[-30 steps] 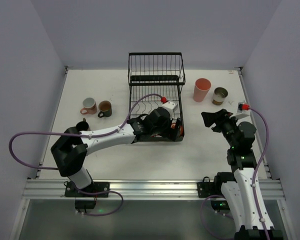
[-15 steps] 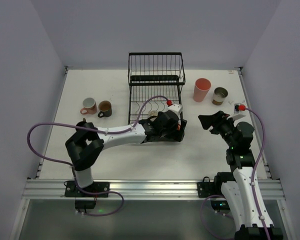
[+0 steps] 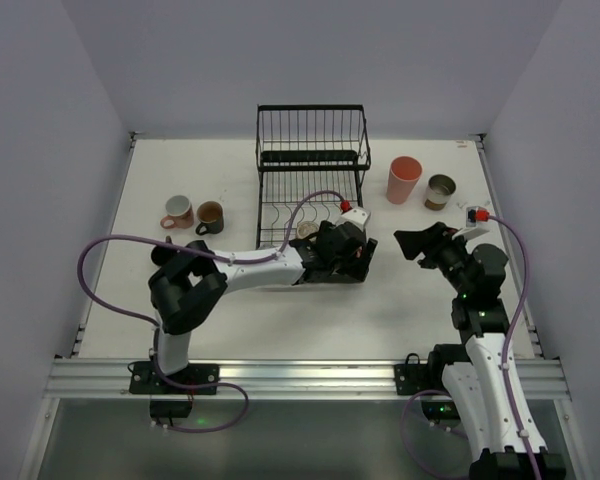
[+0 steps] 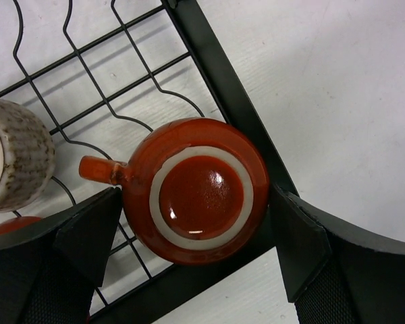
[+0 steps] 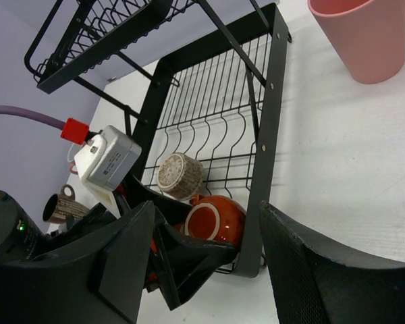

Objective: Unload the cups from the dish rack

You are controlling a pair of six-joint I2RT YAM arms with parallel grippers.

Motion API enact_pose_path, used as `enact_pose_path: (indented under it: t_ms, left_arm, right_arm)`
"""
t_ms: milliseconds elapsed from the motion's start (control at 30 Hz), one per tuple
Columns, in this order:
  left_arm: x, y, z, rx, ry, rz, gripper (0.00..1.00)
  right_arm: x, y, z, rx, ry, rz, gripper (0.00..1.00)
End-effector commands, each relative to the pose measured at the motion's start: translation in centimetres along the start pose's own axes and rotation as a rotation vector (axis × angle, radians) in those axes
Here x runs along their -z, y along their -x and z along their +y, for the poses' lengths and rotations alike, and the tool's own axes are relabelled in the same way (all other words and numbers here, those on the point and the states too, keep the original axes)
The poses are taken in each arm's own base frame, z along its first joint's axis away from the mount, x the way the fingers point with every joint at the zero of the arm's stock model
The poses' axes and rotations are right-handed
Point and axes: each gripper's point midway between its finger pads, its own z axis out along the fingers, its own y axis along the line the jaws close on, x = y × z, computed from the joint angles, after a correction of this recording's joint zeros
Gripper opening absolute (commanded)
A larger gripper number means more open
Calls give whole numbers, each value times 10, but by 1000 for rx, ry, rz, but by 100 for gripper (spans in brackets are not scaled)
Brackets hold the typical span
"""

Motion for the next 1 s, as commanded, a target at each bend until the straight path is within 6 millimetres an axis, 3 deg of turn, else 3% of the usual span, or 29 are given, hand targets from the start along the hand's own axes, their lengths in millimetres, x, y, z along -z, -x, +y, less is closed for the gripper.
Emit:
enact_pose_path:
  t_ms: [0, 233, 400, 567, 733, 767, 833, 867, 900, 967]
  left_arm:
    - [-11, 22, -5, -7, 18, -78, 96]
    - [-21, 21, 2, -30, 61, -90, 96]
    - [-11, 34, 3, -22, 61, -141, 79]
    - [29, 80, 0, 10, 11, -297, 70]
    - [91, 132, -15, 63, -129, -468, 64]
    - [97, 132, -16, 64, -152, -476, 62]
    - [128, 150, -28, 87, -260, -545, 59]
    - [132, 144, -30, 93, -296, -542, 58]
    - [152, 152, -34, 107, -347, -580, 57]
    - [172, 156, -46, 112, -454, -613, 57]
  right_arm:
    - [-2, 2, 9, 1, 52, -5, 66]
    - [-1, 1, 10, 1, 60, -3, 66]
    - [-1, 0, 12, -2, 72, 2, 66]
    - [-2, -2, 16, -23, 96, 14, 66]
    - [-1, -1, 32, -63, 172, 29, 66]
    - [-1, -2, 35, -89, 187, 36, 66]
    - [2, -1, 48, -99, 256, 40, 66]
    - [3, -2, 53, -137, 277, 49, 66]
    - [6, -5, 61, -145, 320, 68, 66]
    - [11, 0, 77, -171, 393, 60, 66]
